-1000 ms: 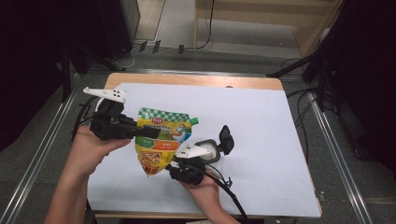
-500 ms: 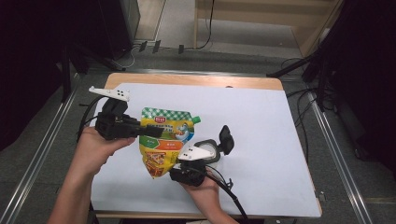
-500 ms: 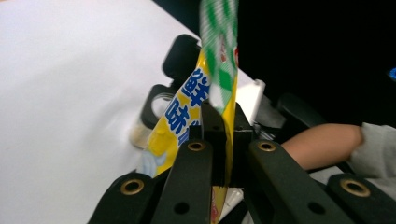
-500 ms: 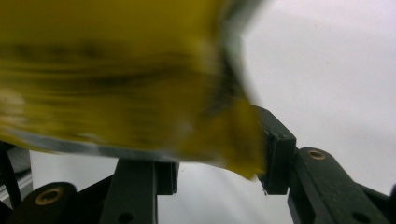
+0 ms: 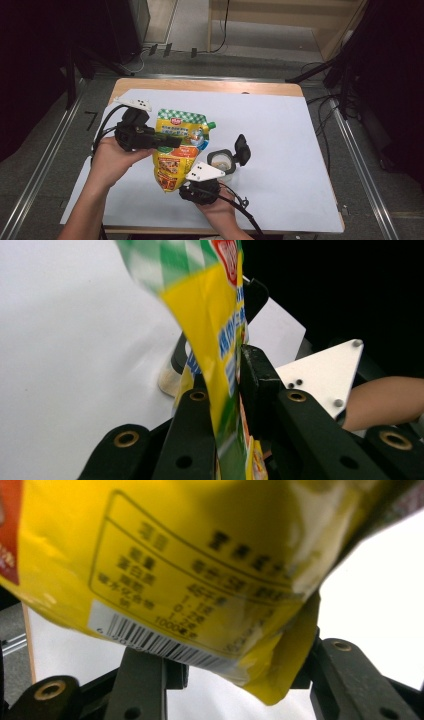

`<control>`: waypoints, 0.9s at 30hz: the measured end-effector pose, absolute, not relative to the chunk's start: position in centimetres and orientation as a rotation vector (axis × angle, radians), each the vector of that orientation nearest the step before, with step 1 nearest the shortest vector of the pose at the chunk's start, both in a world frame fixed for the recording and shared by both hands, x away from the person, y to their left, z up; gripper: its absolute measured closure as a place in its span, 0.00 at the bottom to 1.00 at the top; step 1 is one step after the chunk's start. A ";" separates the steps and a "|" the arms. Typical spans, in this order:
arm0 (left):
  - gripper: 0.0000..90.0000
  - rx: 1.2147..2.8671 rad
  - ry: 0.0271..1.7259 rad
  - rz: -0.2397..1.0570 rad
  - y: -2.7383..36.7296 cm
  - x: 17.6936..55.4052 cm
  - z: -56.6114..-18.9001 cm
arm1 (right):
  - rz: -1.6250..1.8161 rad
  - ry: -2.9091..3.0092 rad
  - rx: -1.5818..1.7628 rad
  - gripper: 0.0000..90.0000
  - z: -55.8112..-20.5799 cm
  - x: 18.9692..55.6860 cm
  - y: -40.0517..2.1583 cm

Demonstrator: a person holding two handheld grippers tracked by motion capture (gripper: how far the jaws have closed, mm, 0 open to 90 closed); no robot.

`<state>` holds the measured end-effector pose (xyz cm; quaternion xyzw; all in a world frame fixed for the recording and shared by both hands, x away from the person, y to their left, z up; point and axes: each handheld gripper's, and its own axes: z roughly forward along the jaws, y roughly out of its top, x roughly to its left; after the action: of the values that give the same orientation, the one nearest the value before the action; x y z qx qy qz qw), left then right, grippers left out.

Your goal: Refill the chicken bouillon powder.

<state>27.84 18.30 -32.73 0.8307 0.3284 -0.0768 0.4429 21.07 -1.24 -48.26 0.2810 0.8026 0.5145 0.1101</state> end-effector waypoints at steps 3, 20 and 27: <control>0.93 2.066 0.813 -0.193 17.8 27.9 -33.0 | 1.506 2.360 0.790 0.63 -48.0 20.8 -1.3; 0.92 2.157 0.836 -0.194 15.4 28.4 -34.5 | 1.497 2.435 0.737 0.60 -47.7 19.8 -0.7; 0.90 2.193 0.836 -0.189 14.7 28.5 -35.0 | 1.516 2.472 0.742 0.61 -47.5 19.3 -0.6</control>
<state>28.48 14.70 -35.04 0.8603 0.3278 -0.0742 0.3833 19.34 -0.55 -47.47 0.2473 0.8236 0.5050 0.0739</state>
